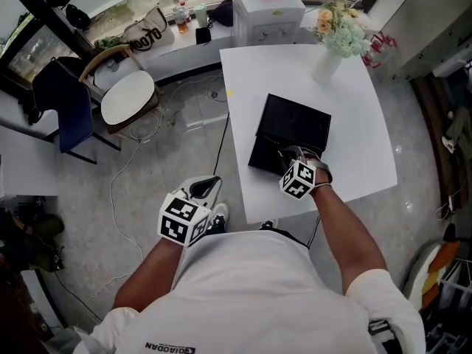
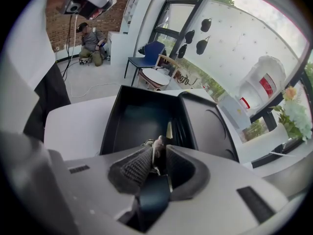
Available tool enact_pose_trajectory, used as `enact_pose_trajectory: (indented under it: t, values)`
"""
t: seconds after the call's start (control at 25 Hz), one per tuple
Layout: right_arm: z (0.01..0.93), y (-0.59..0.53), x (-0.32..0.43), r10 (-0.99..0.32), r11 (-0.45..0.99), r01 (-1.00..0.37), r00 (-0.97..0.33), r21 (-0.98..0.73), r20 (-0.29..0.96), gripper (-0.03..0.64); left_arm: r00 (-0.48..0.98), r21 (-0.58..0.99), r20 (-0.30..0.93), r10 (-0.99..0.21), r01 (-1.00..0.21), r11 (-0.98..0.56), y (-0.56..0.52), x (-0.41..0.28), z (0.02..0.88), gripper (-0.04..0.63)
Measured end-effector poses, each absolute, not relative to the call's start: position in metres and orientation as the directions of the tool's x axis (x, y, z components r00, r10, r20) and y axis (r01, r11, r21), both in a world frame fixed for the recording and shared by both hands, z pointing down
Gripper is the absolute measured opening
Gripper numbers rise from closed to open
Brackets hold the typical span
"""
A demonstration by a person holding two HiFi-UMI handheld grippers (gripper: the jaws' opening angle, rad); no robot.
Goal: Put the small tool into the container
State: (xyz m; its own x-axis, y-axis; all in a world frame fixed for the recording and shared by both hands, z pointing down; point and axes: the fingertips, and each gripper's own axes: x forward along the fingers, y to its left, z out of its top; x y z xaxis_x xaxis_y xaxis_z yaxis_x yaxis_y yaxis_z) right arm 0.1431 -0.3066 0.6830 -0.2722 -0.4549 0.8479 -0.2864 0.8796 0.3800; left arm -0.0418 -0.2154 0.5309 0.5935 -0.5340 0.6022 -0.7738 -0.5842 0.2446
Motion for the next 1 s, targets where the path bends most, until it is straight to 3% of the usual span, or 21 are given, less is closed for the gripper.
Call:
enact_pose_trajectory:
  t: [0.52, 0.8, 1.0]
  values:
    - [0.657, -0.295, 0.142, -0.462, 0.870, -0.333, -0.290, 0.364, 0.838, 0.104, 0.630, 0.248, 0.578, -0.519, -0.742, -0.623, -0.222, -0.030, 0.527, 0.009]
    - [0.593, -0.276, 0.144, -0.541, 0.766, -0.597, -0.400, 0.237, 0.740, 0.058, 0.673, 0.243, 0.537, -0.509, -0.701, -0.671, -0.232, -0.007, 0.517, 0.009]
    - [0.560, -0.248, 0.144, -0.585, 0.717, -0.671, -0.433, 0.188, 0.686, 0.034, 0.711, 0.229, 0.511, -0.484, -0.655, -0.720, -0.236, 0.017, 0.507, 0.009]
